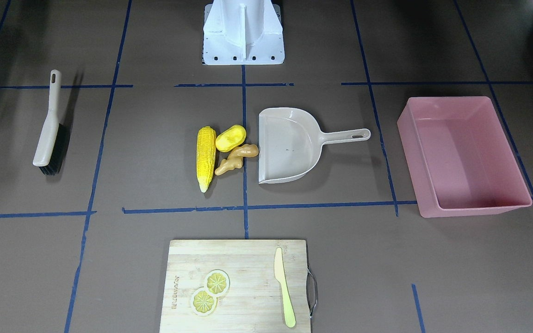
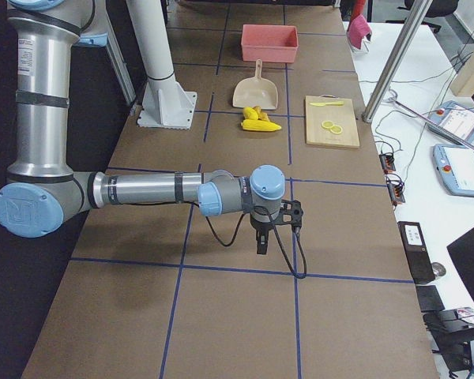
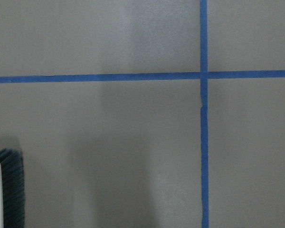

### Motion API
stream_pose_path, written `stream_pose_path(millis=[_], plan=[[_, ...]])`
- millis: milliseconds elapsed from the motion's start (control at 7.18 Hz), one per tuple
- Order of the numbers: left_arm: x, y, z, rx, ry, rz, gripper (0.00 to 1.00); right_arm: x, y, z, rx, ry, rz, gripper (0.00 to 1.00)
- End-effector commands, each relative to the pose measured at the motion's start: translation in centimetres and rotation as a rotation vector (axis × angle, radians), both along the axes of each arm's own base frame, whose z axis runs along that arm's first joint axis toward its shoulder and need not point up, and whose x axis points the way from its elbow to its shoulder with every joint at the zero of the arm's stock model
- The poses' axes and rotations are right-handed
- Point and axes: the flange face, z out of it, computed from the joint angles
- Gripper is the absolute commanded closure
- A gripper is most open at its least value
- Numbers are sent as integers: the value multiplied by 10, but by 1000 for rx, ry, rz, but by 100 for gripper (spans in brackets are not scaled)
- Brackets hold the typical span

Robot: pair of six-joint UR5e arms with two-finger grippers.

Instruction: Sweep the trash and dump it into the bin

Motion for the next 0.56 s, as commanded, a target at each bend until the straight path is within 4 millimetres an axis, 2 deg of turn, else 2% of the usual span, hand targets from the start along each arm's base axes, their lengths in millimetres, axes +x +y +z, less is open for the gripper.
stream_pose_path(millis=[0,139,278,418], plan=[[3,2,1,4,34,4,0,-36,1,-28,62,-58,-46,0],[3,0,-4,15,37,4,0,-65,23,-52,-19,-71,9,0],[3,0,-3,21,37,11,0,-100,52,-65,-34,-76,41,1],[3,2,-2,42,39,8,0,-128,71,-75,-70,-115,67,2]])
